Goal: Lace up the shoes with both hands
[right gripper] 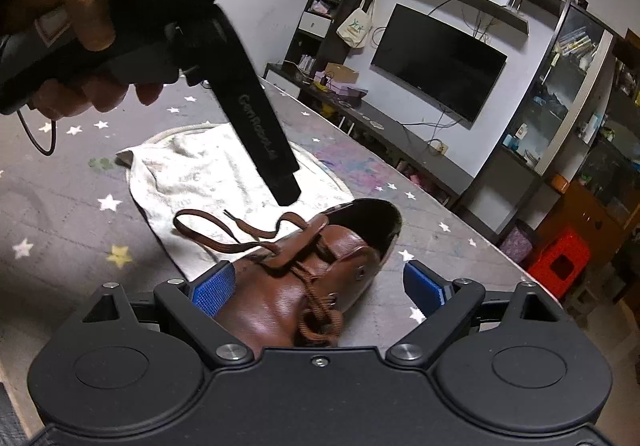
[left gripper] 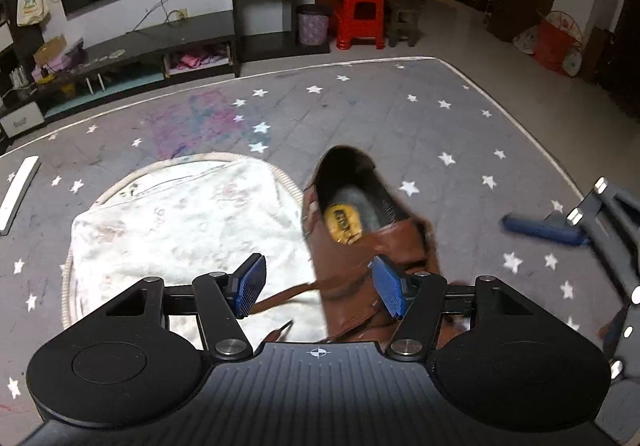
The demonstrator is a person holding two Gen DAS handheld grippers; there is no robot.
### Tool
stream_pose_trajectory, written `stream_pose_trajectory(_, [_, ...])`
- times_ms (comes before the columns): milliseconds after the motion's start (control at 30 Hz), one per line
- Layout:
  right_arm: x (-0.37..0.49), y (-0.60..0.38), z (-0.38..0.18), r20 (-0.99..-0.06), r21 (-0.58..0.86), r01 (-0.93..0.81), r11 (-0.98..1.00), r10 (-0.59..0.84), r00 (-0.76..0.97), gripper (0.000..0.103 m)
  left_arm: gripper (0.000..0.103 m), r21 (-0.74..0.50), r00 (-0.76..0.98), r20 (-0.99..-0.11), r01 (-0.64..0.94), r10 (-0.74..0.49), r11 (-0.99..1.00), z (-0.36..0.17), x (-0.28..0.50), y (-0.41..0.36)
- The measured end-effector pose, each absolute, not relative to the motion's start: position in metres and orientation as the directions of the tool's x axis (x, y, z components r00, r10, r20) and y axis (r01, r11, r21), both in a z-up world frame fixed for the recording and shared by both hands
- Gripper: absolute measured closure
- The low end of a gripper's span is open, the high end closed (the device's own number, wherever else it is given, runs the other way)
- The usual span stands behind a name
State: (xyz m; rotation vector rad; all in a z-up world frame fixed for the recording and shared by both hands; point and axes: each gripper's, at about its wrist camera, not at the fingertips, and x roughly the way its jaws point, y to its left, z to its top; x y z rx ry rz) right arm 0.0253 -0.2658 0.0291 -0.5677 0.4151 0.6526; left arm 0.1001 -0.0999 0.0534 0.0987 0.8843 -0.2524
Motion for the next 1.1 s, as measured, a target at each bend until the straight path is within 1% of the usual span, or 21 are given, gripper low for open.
stream_pose_trajectory(167, [0.033,-0.264,0.031,-0.536,-0.381,-0.674,0.633,0.443,0.719,0.027,0.042,0.002,0.582,-0.800,0.246,-0.146,0.969,0.054,0.114,-0.115])
stream_pose_trajectory(233, [0.035,-0.263,0.032,-0.540,-0.381,-0.677,0.630,0.443,0.716,0.034,0.042,0.009,0.578,-0.805,0.240,-0.135,0.971,0.053,0.118,-0.119])
stream_pose_trajectory(467, [0.041,-0.261,0.033,-0.542,-0.381,-0.682,0.624,0.447,0.712,0.035,0.042,0.022,0.565,-0.817,0.234,-0.118,0.972,0.051,0.129,-0.124])
stream_pose_trajectory(600, [0.043,-0.259,0.033,-0.545,-0.380,-0.690,0.617,0.454,0.705,0.035,0.042,-0.006,0.543,-0.829,0.237,-0.138,0.971,0.045,0.134,-0.118])
stream_pose_trajectory(633, [0.043,-0.259,0.033,-0.545,-0.379,-0.691,0.615,0.455,0.704,0.040,0.042,-0.011,0.544,-0.827,0.236,-0.141,0.972,0.046,0.133,-0.116])
stream_pose_trajectory(700, [0.044,-0.258,0.034,-0.547,-0.378,-0.695,0.611,0.459,0.701,0.044,0.042,-0.003,0.556,-0.819,0.248,-0.145,0.969,0.048,0.129,-0.111])
stream_pose_trajectory(733, [0.045,-0.258,0.034,-0.547,-0.379,-0.697,0.609,0.460,0.699,0.052,0.042,0.002,0.562,-0.814,0.256,-0.147,0.967,0.049,0.127,-0.109])
stream_pose_trajectory(767, [0.046,-0.257,0.034,-0.546,-0.388,-0.700,0.599,0.462,0.698,0.055,0.042,0.003,0.566,-0.811,0.259,-0.149,0.966,0.049,0.126,-0.106])
stream_pose_trajectory(967, [0.055,-0.249,0.034,-0.562,-0.398,-0.724,0.563,0.474,0.678,0.062,0.041,-0.076,0.564,-0.802,0.227,-0.195,0.971,0.048,0.123,-0.080])
stream_pose_trajectory(1000, [0.057,-0.247,0.034,-0.565,-0.400,-0.730,0.554,0.478,0.672,0.066,0.041,-0.084,0.565,-0.801,0.226,-0.201,0.970,0.048,0.123,-0.079])
stream_pose_trajectory(1100, [0.061,-0.239,0.031,-0.569,-0.421,-0.744,0.519,0.488,0.662,0.068,0.040,-0.098,0.566,-0.796,0.225,-0.213,0.969,0.046,0.123,-0.074])
